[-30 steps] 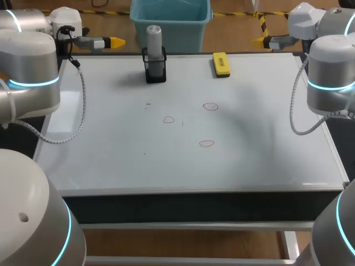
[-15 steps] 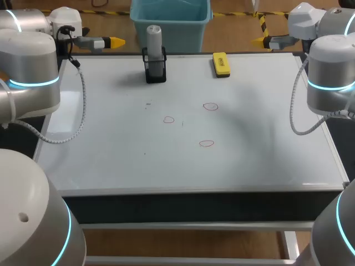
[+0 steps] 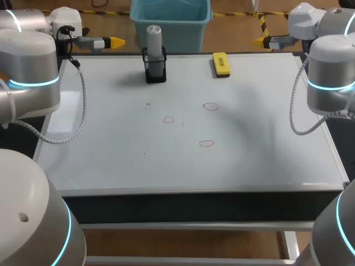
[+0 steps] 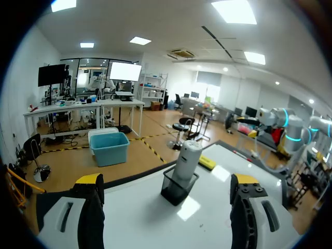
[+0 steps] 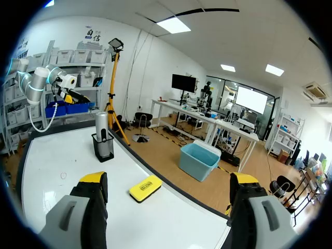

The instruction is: Pick up the inspection probe, press it on each red-marked spot on the whiteboard one by one, put down the probe, pick up the eraser, and wipe off all the red marks.

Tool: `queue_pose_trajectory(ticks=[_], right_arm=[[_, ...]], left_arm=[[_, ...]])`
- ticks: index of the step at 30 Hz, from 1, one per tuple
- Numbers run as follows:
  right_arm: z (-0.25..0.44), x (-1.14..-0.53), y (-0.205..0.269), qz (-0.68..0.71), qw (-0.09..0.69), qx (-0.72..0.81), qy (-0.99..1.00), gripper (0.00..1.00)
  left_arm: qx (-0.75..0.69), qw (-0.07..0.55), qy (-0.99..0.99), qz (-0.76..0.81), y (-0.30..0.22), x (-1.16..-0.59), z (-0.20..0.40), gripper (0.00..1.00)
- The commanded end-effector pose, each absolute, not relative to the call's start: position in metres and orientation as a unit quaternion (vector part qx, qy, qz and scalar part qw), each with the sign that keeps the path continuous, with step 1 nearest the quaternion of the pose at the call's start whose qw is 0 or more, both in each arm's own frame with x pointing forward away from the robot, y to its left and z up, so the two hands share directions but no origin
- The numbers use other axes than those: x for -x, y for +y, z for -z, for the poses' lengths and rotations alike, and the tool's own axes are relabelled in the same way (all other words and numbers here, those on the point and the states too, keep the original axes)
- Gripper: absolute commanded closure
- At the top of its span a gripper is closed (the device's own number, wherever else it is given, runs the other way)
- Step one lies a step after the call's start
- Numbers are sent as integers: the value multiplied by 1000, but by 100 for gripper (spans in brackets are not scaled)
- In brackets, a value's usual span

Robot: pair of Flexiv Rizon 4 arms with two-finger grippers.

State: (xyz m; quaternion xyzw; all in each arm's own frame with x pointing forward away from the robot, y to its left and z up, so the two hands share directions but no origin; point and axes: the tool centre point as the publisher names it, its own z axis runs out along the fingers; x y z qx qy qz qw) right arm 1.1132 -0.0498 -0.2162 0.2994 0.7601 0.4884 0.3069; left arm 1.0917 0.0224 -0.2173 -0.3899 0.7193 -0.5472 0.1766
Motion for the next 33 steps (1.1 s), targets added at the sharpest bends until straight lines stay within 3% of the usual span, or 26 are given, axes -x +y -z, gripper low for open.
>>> queue_pose_trajectory(ticks=[1, 16, 33], right_arm=[[216, -1114, -50, -488, 306, -300, 761, 0], [216, -1114, -50, -488, 306, -300, 761, 0], [216, -1114, -50, -488, 306, -300, 761, 0]], left_arm=[[390, 177, 719, 547, 23, -1092, 217, 0], [324, 137, 729, 587, 1, -1106, 225, 0], [156, 105, 736, 650, -41, -1135, 233, 0]])
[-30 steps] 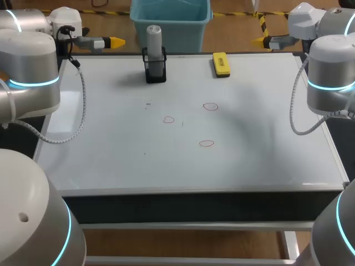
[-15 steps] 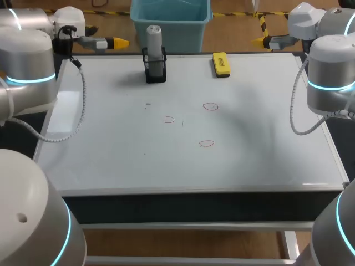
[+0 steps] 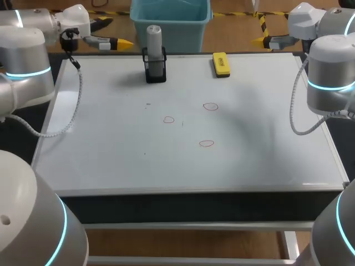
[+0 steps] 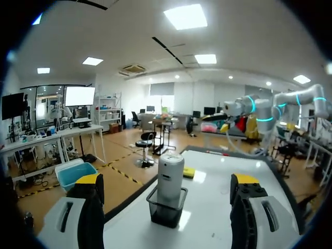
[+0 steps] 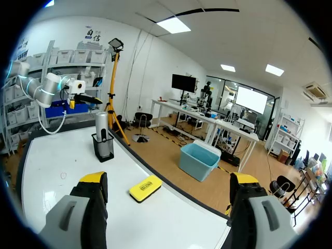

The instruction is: Pick up the inspection probe, press it on each red-marked spot on the whiteboard one by one, put down the probe, pick up the eraser, and wipe off all the red marks.

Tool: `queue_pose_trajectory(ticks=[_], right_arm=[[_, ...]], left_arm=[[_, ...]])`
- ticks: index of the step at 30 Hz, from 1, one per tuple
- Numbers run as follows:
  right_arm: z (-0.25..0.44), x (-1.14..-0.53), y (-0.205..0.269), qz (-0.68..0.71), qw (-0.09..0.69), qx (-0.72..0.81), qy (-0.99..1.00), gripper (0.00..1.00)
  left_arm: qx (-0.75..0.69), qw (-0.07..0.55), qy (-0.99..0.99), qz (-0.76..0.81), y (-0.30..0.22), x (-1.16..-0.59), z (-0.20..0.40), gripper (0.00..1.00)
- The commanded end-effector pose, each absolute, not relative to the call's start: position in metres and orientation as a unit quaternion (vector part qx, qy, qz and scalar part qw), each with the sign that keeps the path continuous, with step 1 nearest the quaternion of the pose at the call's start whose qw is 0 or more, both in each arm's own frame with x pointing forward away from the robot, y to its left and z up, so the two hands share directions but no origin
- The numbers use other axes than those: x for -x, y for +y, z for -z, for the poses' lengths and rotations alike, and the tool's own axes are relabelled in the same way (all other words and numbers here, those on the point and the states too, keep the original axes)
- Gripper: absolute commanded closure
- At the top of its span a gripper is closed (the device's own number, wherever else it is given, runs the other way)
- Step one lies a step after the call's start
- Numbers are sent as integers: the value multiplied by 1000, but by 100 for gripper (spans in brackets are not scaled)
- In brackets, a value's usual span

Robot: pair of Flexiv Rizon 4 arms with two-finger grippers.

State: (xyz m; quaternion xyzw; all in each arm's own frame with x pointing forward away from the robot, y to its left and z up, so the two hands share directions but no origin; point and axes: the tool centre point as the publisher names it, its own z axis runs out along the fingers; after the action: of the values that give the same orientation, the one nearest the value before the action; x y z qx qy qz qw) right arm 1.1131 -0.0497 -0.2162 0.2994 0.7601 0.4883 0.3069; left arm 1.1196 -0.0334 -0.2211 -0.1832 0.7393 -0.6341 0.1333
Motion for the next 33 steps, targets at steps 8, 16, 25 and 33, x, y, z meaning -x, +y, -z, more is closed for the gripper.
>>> queue_pose_trajectory(ticks=[8, 16, 25, 33], right_arm=[[216, -1114, -50, -488, 306, -300, 761, 0], [216, -1114, -50, -488, 306, -300, 761, 0], [216, -1114, -50, -488, 306, -300, 761, 0], [216, -1114, -50, -488, 306, -300, 761, 0]], left_arm=[[133, 87, 722, 674, -67, -1145, 241, 0], [125, 70, 711, 688, -88, -1143, 251, 0], [123, 61, 704, 697, -104, -1146, 260, 0], [124, 55, 698, 704, -120, -1151, 266, 0]])
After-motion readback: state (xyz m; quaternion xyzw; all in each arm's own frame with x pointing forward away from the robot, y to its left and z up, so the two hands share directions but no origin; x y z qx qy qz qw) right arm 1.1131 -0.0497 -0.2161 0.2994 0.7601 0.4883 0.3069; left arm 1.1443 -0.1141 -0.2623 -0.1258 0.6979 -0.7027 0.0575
